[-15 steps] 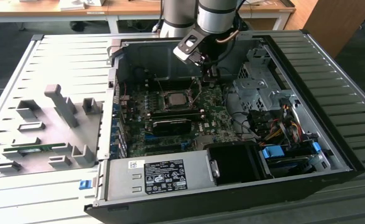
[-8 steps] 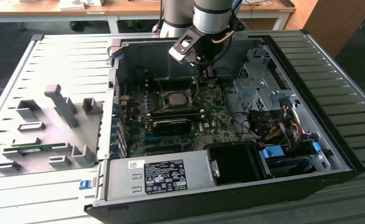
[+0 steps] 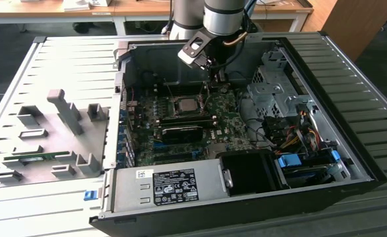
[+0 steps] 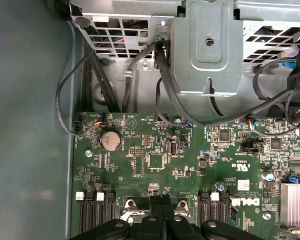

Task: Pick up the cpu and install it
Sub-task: 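Close the cpu cover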

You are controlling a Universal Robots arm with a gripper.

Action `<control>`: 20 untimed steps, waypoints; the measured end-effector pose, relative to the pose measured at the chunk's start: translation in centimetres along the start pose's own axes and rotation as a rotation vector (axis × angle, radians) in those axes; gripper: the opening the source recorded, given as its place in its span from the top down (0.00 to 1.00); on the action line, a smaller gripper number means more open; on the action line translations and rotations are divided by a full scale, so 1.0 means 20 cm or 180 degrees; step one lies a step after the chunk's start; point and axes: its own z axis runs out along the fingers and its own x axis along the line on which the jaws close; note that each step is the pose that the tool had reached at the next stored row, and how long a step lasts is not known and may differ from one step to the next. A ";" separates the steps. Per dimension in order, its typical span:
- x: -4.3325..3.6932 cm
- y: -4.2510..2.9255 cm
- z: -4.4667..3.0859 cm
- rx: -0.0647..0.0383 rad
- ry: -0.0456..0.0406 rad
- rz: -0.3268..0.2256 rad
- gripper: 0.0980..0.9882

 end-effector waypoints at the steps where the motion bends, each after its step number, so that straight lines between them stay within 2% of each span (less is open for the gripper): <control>1: 0.000 0.000 0.000 0.0000 0.0000 0.0000 0.99; 3: 0.000 -0.005 0.000 0.0000 0.0000 0.0001 0.99; 8: 0.001 -0.053 0.000 -0.0002 0.0000 0.0000 0.99; 20: 0.002 -0.114 -0.001 -0.0002 0.0000 0.0000 0.99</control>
